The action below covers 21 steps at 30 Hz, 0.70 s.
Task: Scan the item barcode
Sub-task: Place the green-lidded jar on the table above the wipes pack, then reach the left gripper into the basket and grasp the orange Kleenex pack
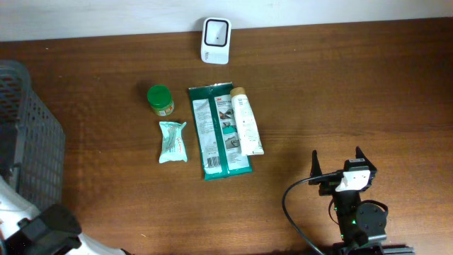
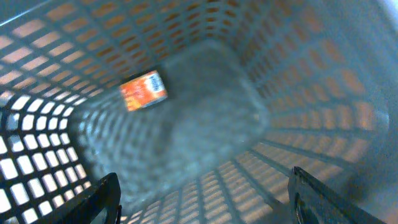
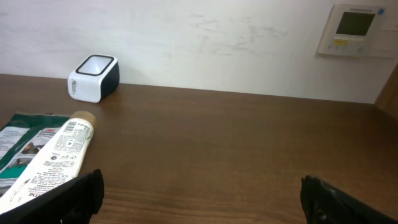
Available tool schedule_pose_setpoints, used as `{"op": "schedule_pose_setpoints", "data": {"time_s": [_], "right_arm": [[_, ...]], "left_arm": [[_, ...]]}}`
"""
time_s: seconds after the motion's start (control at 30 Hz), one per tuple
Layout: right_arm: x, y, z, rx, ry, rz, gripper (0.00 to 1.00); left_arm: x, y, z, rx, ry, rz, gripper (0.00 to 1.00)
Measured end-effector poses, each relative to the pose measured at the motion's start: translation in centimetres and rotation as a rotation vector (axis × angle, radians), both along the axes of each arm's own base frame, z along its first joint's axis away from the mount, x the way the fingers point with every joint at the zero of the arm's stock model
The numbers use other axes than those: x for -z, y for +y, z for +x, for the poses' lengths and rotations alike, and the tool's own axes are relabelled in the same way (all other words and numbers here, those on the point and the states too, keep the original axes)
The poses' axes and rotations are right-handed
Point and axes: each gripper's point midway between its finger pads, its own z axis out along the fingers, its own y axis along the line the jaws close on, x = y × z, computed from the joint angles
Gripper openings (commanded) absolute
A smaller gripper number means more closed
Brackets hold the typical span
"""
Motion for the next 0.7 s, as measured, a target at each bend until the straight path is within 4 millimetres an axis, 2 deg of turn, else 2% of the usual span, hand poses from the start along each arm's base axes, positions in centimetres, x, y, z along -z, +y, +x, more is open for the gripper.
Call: {"op": "schedule_pose_setpoints", "data": {"time_s": [0.03, 0.1, 0.17, 0.2, 0.23, 0.33, 0.43, 0.57, 0.7], "right_arm": [[0.0, 0.0, 0.0, 0.0, 0.0, 0.0, 0.98], [0.0, 0.0, 0.0, 0.0, 0.0, 0.0, 0.98], [0.0, 0.0, 0.0, 0.0, 0.0, 0.0, 0.98], [0.0, 0.0, 0.0, 0.0, 0.0, 0.0, 0.98], [0.0, 0.0, 0.0, 0.0, 0.0, 0.001, 0.98], [0.0, 0.0, 0.0, 0.0, 0.0, 0.0, 0.98], [0.0, 0.0, 0.0, 0.0, 0.0, 0.0, 0.98], [0.0, 0.0, 0.0, 0.0, 0.0, 0.001, 0.98], [0.0, 0.0, 0.0, 0.0, 0.0, 0.0, 0.98]], "left_arm": [[1.7, 2.7, -1.5, -0.081, 0.011, -0.022, 0.73], [4.7, 5.6, -2.0, -0.145, 0.001, -0.03, 0.73], [11.6, 8.5, -3.8, -0.221, 0.071, -0.087, 0.73], [14.9, 9.2, -4.2, -0.23, 0.1, -0.095, 0.73], [16.9, 9.6, -4.3, -0.223, 0.12, -0.084, 0.73], [21.2, 10.3, -4.4, -0.155, 0.164, -0.03, 0.7], [23.2, 11.5, -4.7, -0.125, 0.197, 0.064, 0.7], [23.4, 12.7, -4.3, 0.024, 0.283, 0.159, 0.64], [26.9, 12.9, -4.4, 0.167, 0.42, 0.143, 0.61]]}}
